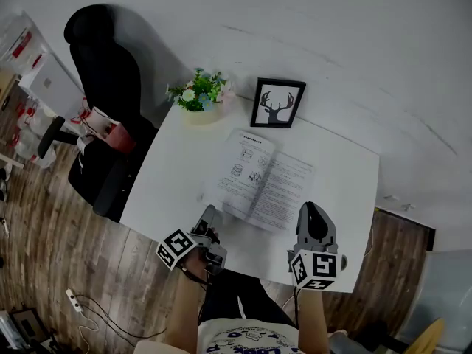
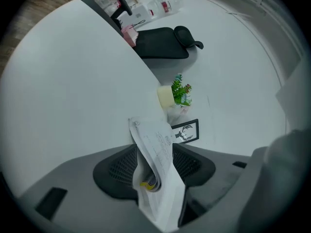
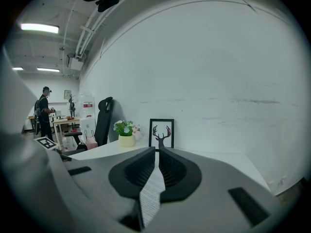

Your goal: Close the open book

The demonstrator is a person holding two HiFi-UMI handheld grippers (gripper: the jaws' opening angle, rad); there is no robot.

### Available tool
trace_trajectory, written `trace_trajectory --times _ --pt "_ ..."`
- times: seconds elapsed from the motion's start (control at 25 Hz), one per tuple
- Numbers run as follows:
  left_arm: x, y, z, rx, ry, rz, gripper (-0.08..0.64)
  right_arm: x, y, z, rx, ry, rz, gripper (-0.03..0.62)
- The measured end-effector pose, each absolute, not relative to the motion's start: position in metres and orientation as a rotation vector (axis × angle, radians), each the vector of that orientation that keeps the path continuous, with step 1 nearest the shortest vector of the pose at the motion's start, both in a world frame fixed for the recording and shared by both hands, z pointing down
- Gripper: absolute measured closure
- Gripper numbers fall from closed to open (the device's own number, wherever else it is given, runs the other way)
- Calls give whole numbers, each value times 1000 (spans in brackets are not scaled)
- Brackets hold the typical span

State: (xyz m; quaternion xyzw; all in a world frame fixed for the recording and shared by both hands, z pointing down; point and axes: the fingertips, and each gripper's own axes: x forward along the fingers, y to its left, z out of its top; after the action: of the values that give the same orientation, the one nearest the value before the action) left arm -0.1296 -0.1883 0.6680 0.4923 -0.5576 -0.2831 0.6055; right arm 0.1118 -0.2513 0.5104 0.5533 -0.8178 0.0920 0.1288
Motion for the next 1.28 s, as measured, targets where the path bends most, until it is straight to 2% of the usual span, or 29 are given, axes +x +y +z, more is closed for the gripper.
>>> trace_trajectory --times 0.84,1.16,1.28 --pt "-127 -215 694 1029 -1248 -677 333 129 -265 519 1650 -2319 279 552" --pt "-135 -214 692 1058 -1294 -636 465 130 -267 521 1651 -2313 287 552" --pt "-136 -214 688 1086 -1314 -608 489 130 -267 520 1653 -2315 289 552"
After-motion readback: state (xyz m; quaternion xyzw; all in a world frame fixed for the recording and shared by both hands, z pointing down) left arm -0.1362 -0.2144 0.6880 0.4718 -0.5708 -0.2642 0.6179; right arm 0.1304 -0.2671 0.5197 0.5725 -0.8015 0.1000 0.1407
